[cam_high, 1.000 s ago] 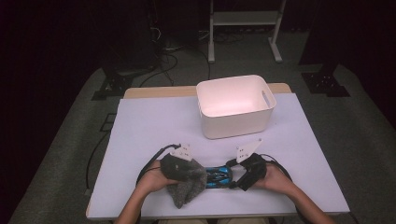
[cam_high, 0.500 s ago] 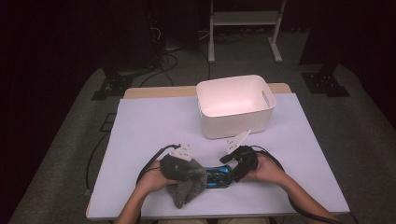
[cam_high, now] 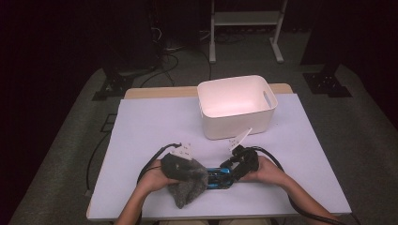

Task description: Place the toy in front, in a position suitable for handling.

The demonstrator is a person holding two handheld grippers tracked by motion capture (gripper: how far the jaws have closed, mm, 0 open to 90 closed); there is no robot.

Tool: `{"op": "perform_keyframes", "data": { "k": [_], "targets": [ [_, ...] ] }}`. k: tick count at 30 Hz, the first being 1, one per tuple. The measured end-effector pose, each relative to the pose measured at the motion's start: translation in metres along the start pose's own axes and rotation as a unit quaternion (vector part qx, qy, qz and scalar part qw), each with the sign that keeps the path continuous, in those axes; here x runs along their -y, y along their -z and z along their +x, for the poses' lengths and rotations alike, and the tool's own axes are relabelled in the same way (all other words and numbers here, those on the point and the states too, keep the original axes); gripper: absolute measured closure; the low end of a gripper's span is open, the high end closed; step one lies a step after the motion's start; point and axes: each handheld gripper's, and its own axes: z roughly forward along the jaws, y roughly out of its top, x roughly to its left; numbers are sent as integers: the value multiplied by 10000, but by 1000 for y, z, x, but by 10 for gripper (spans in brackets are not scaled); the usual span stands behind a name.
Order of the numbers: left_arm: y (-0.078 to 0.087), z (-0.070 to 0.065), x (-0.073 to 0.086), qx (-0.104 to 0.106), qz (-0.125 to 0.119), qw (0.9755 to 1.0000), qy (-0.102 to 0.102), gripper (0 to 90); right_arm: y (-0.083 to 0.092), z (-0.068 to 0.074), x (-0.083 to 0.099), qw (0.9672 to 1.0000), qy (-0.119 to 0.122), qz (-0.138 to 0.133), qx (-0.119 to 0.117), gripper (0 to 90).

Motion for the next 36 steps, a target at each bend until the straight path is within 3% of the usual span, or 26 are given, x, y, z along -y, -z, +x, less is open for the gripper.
{"op": "perform_keyframes", "data": {
  "k": [5, 11, 17, 22, 26, 31, 36],
  "targets": [
    [10, 1, 0, -24, -156, 9999, 55, 773, 1, 5, 0, 9998, 113, -6, 132, 315],
    [12, 5, -4, -27, -211, 9997, 79, 771, 2, 20, -1, 9974, 503, -3, 519, 316],
    [19, 13, -17, -73, -150, 9998, 102, 767, 3, 38, 4, 9896, 1027, -157, 996, 317],
    [15, 19, -29, -86, 155, 9997, 148, 747, 2, 50, 13, 9783, 1479, -436, 1381, 317],
    [1, 25, -29, 164, 404, 9986, 299, 741, 1, 57, 17, 9711, 1706, -548, 1578, 318],
    [1, 30, -22, 461, 186, 9969, 603, 783, 1, 61, 19, 9675, 1807, -574, 1675, 318],
    [4, 27, -21, 489, 171, 9970, 576, 803, -1, 65, 20, 9627, 1951, -573, 1788, 319]
  ]
}}
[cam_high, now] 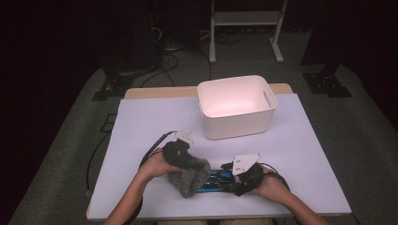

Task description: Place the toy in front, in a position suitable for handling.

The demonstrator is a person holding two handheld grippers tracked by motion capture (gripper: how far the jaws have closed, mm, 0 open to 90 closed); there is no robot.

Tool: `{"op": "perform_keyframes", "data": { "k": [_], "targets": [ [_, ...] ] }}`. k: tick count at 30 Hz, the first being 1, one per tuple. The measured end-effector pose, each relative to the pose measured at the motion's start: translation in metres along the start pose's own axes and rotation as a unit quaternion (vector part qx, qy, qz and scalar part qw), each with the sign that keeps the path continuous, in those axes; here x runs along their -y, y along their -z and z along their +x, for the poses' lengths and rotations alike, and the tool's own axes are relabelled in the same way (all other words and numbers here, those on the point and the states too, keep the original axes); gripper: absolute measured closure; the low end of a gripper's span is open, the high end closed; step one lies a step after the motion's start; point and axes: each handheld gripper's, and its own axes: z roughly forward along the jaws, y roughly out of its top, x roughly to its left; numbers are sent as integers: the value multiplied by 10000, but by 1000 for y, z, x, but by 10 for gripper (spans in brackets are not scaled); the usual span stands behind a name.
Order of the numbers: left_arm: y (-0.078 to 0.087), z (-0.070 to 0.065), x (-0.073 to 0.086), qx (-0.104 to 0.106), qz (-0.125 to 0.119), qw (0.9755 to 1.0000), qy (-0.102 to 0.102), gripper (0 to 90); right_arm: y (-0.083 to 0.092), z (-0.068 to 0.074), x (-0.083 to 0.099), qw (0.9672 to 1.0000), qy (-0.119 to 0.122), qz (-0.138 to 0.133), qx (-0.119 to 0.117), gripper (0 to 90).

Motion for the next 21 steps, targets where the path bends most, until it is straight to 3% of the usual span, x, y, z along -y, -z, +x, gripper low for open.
{"op": "perform_keyframes", "data": {
  "k": [4, 8, 13, 21],
  "targets": [
    [2, -4, 0, -19, 6, 10000, -63, 808, 1, 3, 0, 9999, 93, 12, 83, 321],
    [3, -7, 1, -9, -51, 10000, -73, 808, 3, 3, -3, 9999, 85, 53, 15, 319],
    [6, -16, 2, 63, -92, 9997, -200, 806, 1, -2, -4, 9988, -237, 239, -367, 295],
    [10, -38, 6, 251, -134, 9983, -515, 795, -10, 1, -9, 9959, -315, 239, -813, 327]
  ]
}}
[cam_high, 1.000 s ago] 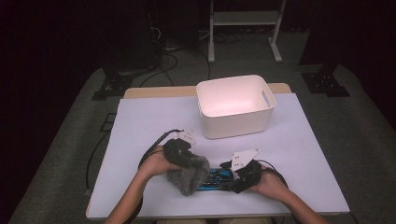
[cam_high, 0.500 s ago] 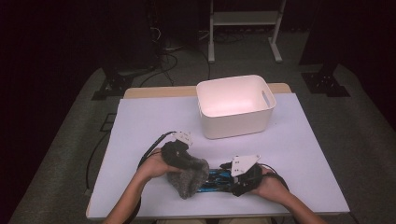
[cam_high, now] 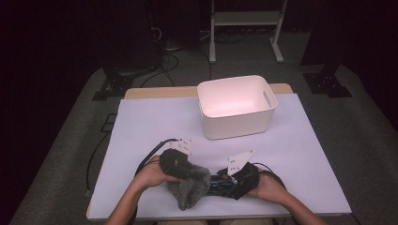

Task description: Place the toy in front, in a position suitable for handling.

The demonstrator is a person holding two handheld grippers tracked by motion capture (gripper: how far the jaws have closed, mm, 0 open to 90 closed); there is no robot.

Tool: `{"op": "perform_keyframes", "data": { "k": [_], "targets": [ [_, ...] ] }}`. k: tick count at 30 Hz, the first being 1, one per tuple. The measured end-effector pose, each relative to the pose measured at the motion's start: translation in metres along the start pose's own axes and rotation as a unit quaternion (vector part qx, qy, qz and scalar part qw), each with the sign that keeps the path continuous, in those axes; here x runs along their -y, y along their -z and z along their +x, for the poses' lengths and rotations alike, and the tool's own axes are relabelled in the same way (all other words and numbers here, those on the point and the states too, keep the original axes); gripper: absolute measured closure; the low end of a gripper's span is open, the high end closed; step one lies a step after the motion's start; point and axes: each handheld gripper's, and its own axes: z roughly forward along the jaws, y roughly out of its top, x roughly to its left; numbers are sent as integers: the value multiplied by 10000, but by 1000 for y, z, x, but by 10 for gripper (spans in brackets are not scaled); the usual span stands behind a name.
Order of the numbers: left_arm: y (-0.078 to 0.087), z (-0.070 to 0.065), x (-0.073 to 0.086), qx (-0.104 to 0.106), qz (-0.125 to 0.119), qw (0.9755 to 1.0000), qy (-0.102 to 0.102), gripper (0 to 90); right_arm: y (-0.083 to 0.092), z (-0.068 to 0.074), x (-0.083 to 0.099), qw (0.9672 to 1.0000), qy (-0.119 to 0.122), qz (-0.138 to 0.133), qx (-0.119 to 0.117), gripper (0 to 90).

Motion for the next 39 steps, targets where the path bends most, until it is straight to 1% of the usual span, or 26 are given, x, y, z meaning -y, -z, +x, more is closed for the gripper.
{"op": "perform_keyframes", "data": {
  "k": [1, 3, 4, 5, 7, 9, 10, 13, 14, 15, 16, 18, 19, 20, 21, 22, 23, 24, 25, 27, 30, 31, 32, 34, 35, 39],
  "targets": [
    [0, -3, 0, 2, 3, 10000, -34, 792, -1, 1, -1, 10000, -14, 20, -58, 354],
    [0, -7, 1, 44, -4, 9999, -91, 788, -4, 4, -2, 9997, 85, 88, -200, 406],
    [0, -10, 1, 56, -11, 9999, -124, 788, -5, 6, -3, 9995, 99, 127, -254, 460],
    [0, -12, 2, 95, -27, 9999, -141, 789, -7, 8, -2, 9988, 159, 181, -425, 528],
    [0, -16, 3, 109, -35, 9997, -202, 790, -8, 11, -2, 9985, 244, 213, -436, 551],
    [1, -18, 4, 59, -69, 9997, -223, 790, -7, 13, -3, 9980, 375, 263, -426, 561],
    [2, -18, 4, -13, -87, 9997, -235, 791, -7, 13, -3, 9980, 405, 253, -424, 561],
    [10, -15, 1, -97, -185, 9995, -239, 791, -6, 10, -6, 9984, 497, 204, -185, 561],
    [13, -14, 0, -167, -197, 9994, -234, 791, -6, 8, -7, 9984, 509, 195, -141, 561],
    [18, -13, -3, -270, -173, 9991, -282, 789, -5, 4, -9, 9987, 466, 155, -103, 560],
    [21, -12, -5, -292, -206, 9989, -291, 789, -4, -2, -10, 9989, 442, 108, -96, 560],
    [24, -11, -7, -367, -231, 9986, -308, 789, -6, -9, -10, 9986, 477, 216, -96, 558],
    [24, -9, -8, -452, -142, 9984, -306, 789, -7, -11, -8, 9988, 430, 198, -129, 557],
    [22, -8, -8, -472, -86, 9984, -306, 789, -9, -13, -5, 9993, 289, 154, -198, 551],
    [20, -7, -7, -449, -36, 9986, -279, 789, -10, -14, -3, 9995, 220, 84, -207, 538],
    [15, -6, -5, -431, 41, 9987, -264, 789, -10, -15, -1, 9997, 118, 30, -224, 461],
    [13, -5, -4, -435, 84, 9987, -267, 789, -8, -15, 1, 9999, 7, -7, -119, 374],
    [11, -5, -3, -417, 95, 9987, -278, 788, -6, -15, 2, 9999, -26, -29, -99, 371],
    [10, -6, -2, -386, 72, 9989, -263, 788, -4, -14, 4, 9999, -60, -34, -116, 373],
    [11, -6, 0, -384, 37, 9989, -264, 786, 4, -12, 11, 9999, -74, -57, -78, 371],
    [11, -6, -1, -382, 70, 9989, -276, 776, 12, -11, 18, 9997, -143, -176, -68, 372],
    [10, -6, -2, -392, 91, 9988, -288, 762, 14, -10, 20, 9996, -149, -215, -74, 369],
    [9, -6, -3, -395, 117, 9987, -292, 728, 16, -10, 22, 9995, -186, -255, -89, 373],
    [8, -8, -6, -446, 177, 9983, -331, 717, 19, -10, 24, 9992, -198, -340, -78, 414],
    [8, -8, -7, -466, 187, 9981, -353, 715, 21, -10, 24, 9992, -203, -341, -61, 416],
    [7, -9, -11, -492, 216, 9978, -399, 681, 26, -9, 24, 9989, -154, -444, 14, 543]
  ]
}}
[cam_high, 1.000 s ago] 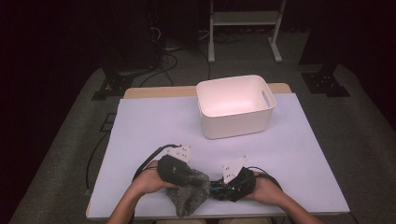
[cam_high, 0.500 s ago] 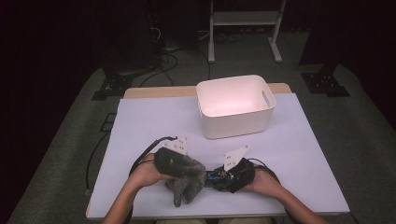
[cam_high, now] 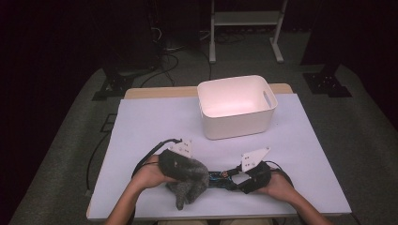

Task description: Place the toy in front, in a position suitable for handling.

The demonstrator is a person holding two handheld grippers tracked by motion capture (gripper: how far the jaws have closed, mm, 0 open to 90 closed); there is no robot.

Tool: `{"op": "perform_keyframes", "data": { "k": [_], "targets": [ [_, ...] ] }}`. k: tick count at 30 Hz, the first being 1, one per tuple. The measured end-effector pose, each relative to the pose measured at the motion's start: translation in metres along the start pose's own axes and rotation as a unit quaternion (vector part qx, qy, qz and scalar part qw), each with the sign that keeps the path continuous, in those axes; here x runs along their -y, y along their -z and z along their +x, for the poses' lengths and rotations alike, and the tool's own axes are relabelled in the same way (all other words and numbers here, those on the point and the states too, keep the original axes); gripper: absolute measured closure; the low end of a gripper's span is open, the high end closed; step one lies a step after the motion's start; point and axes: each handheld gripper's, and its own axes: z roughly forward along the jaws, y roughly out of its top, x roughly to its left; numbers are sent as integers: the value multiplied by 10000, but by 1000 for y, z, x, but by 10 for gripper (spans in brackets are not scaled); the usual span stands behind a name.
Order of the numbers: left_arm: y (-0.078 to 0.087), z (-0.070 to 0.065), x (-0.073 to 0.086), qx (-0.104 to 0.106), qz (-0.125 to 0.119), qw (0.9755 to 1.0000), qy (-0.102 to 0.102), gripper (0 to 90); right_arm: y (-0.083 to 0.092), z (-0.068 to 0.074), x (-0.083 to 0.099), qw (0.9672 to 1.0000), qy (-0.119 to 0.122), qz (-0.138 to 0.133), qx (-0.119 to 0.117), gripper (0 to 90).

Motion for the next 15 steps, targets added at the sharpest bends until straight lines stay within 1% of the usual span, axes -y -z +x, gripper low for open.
{"op": "perform_keyframes", "data": {
  "k": [1, 2, 3, 4, 5, 7, 9, 10, 12, 14, 15],
  "targets": [
    [-1, 0, -1, -15, -1, 10000, -20, 676, 1, 1, 0, 10000, 30, 18, 80, 568],
    [-2, 0, -3, -22, -10, 10000, -2, 668, 1, 1, 0, 9999, 34, 32, 103, 570],
    [-2, 0, -4, -34, 12, 10000, -40, 664, 0, 1, 0, 9999, 34, 18, 108, 571],
    [-3, -1, -6, -51, 2, 10000, -9, 664, 0, 2, 0, 9999, 35, 16, 124, 572],
    [-4, -2, -8, -65, 47, 10000, -50, 667, 0, 2, 0, 9999, 46, 18, 134, 573],
    [-3, -3, -11, -194, 34, 9997, -151, 739, 0, 4, 0, 9998, 114, 32, 171, 574],
    [-5, -4, -16, -174, 21, 9996, -210, 792, 0, 5, -1, 9997, 161, 39, 195, 575],
    [-6, -5, -18, -149, 13, 9997, -214, 794, 0, 5, -1, 9997, 143, 30, 187, 575],
    [-14, -6, -25, -95, 76, 9994, -314, 794, 0, 5, -1, 9998, 120, 21, 185, 575],
    [-26, -8, -31, 20, 234, 9988, -436, 794, 0, 5, 0, 9998, 96, 7, 187, 575],
    [-32, -9, -33, 25, 356, 9980, -528, 794, 0, 5, 0, 9997, 120, 4, 196, 573]
  ]
}}
